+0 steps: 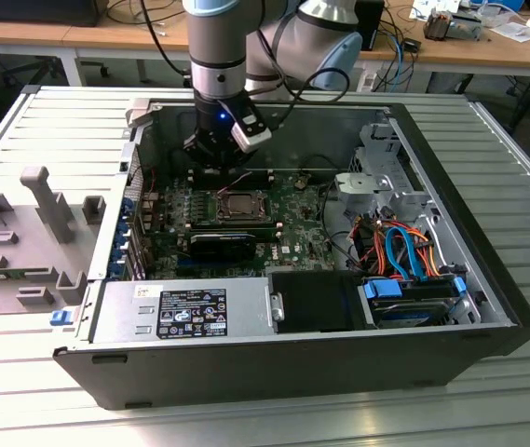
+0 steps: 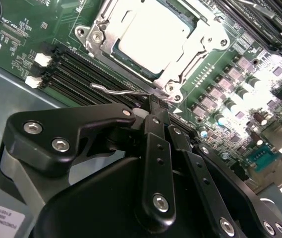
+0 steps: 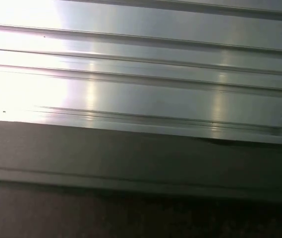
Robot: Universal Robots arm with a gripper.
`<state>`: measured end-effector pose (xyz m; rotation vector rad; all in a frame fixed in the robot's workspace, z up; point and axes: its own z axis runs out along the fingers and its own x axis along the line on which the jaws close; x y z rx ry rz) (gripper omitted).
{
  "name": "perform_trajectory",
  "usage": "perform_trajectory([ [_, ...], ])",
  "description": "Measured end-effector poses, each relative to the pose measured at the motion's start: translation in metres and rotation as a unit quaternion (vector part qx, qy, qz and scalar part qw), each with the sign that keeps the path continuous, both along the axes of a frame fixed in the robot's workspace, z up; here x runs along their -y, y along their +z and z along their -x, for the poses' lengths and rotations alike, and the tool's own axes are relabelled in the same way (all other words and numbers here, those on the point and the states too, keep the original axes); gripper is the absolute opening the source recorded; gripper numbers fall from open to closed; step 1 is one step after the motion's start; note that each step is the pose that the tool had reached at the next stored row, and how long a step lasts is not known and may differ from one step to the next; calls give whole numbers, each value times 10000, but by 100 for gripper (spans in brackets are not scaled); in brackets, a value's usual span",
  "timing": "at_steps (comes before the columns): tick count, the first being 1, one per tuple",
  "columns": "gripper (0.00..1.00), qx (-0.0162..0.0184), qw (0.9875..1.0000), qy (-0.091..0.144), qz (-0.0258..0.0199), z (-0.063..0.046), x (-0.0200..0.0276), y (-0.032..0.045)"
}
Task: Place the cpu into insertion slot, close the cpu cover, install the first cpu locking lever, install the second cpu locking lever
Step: 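Install the second cpu locking lever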
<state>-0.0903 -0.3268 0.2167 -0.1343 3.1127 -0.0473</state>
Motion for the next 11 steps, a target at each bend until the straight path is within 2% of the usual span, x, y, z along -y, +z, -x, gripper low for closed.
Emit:
perform_trajectory([
  [11,11,0,10000,6,47,-147,-14,-47],
])
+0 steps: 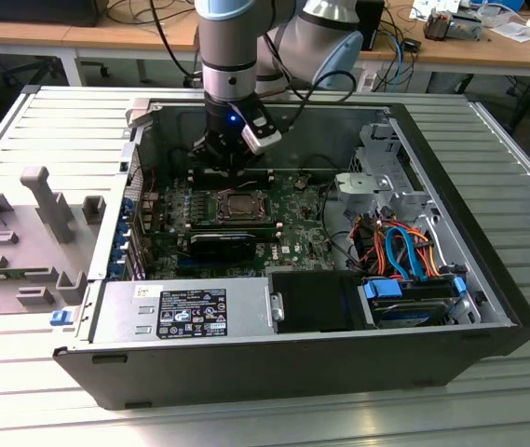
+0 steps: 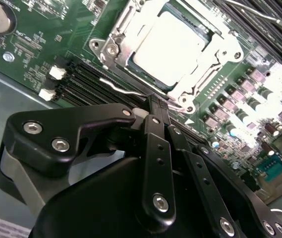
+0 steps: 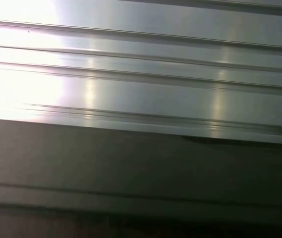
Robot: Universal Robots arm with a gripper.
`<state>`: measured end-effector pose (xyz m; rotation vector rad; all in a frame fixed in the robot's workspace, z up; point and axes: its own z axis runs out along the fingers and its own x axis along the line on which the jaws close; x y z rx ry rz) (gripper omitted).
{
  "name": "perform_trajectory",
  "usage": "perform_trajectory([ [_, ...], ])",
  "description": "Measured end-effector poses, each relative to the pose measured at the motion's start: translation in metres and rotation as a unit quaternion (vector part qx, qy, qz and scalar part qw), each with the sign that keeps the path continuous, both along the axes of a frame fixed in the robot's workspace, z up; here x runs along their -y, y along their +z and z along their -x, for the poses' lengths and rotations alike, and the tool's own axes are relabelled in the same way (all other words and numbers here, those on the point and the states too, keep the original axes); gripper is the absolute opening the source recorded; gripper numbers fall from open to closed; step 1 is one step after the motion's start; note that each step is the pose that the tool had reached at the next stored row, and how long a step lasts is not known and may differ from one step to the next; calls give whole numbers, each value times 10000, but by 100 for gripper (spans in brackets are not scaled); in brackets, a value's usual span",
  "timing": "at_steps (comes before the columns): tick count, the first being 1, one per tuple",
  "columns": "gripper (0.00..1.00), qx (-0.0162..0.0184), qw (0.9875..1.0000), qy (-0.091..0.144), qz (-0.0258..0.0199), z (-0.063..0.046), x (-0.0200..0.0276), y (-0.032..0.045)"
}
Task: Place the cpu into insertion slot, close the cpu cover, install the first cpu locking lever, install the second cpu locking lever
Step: 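Install the second cpu locking lever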
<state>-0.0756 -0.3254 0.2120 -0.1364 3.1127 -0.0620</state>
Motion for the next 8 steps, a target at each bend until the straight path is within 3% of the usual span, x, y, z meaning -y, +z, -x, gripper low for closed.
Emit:
perform_trajectory([
  [8,11,-2,10000,10,34,-67,-18,-38],
])
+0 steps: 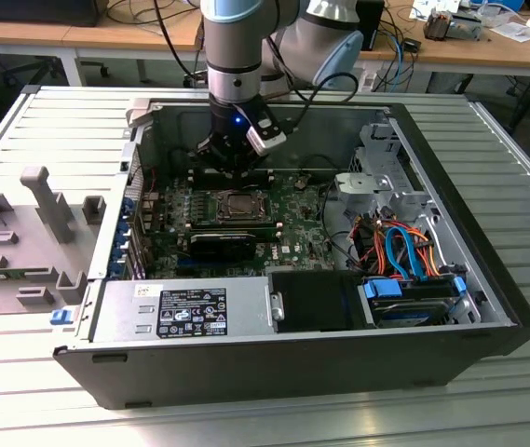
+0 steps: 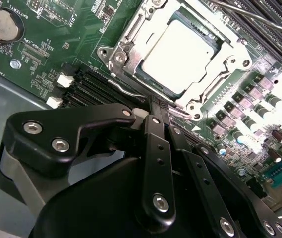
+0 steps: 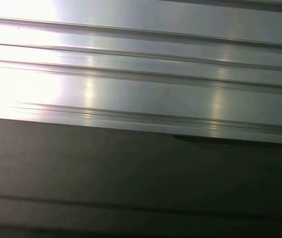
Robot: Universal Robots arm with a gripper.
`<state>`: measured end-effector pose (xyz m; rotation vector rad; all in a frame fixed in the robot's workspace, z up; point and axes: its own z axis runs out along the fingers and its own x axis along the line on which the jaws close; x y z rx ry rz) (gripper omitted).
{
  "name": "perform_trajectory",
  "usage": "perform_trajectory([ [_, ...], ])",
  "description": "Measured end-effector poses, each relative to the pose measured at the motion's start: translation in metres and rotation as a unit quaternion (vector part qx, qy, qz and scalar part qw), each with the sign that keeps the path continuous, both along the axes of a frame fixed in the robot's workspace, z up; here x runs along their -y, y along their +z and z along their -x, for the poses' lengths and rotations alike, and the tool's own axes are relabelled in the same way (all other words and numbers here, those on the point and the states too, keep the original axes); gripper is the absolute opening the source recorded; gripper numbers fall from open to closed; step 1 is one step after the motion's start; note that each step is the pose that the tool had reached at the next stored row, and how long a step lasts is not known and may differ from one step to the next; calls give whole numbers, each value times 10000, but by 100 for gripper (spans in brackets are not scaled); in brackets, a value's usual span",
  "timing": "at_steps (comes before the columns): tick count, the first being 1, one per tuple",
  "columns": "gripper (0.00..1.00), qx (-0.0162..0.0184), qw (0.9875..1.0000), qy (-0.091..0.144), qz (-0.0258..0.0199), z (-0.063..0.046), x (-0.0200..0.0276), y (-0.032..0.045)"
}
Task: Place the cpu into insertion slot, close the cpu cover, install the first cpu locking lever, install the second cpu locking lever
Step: 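Install the second cpu locking lever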
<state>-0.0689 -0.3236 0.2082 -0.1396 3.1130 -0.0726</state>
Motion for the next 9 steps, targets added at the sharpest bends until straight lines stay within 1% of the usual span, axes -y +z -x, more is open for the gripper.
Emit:
perform_trajectory([
  [5,11,-13,10000,18,39,-45,-5,-9],
  [9,11,-21,10000,33,54,-95,-6,-10],
])
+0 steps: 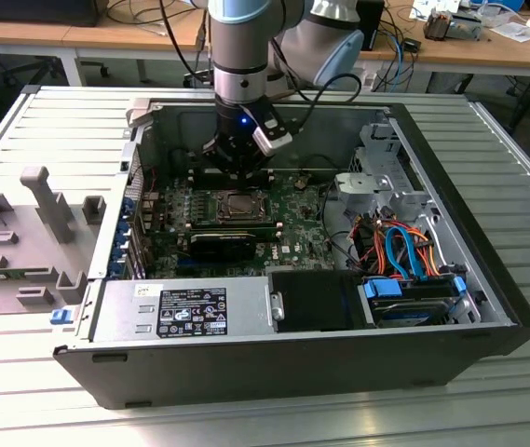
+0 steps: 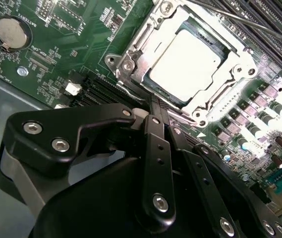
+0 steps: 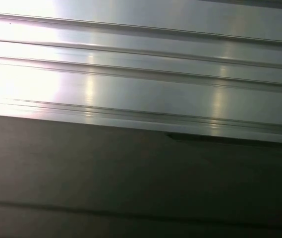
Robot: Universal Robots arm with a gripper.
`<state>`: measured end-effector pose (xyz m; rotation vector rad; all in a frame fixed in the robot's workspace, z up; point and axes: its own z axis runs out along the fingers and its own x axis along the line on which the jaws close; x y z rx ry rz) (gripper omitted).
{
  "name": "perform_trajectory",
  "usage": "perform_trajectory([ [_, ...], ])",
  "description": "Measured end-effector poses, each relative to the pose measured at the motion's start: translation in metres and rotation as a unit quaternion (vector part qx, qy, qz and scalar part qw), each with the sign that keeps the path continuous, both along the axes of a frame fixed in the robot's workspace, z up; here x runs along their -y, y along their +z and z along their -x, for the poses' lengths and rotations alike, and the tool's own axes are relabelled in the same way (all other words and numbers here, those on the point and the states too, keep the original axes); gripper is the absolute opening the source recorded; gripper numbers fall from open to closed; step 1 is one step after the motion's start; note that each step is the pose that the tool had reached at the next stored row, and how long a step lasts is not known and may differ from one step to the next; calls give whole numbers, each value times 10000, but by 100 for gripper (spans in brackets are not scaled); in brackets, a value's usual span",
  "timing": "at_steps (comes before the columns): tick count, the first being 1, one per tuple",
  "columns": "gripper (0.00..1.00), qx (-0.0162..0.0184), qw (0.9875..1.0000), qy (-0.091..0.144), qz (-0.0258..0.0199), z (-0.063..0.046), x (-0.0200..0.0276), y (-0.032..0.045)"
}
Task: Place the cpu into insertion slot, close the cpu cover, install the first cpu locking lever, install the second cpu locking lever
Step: 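Install the second cpu locking lever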
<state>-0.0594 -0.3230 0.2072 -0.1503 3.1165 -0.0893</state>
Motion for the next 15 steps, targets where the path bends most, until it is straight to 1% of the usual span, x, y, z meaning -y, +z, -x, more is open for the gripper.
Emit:
perform_trajectory([
  [2,11,-1,10000,6,4,-28,-1,-5],
  [3,11,2,10000,4,4,-20,2,-1],
  [4,11,-4,10000,-10,3,62,7,26],
  [15,11,-1,10000,-11,3,62,6,25],
])
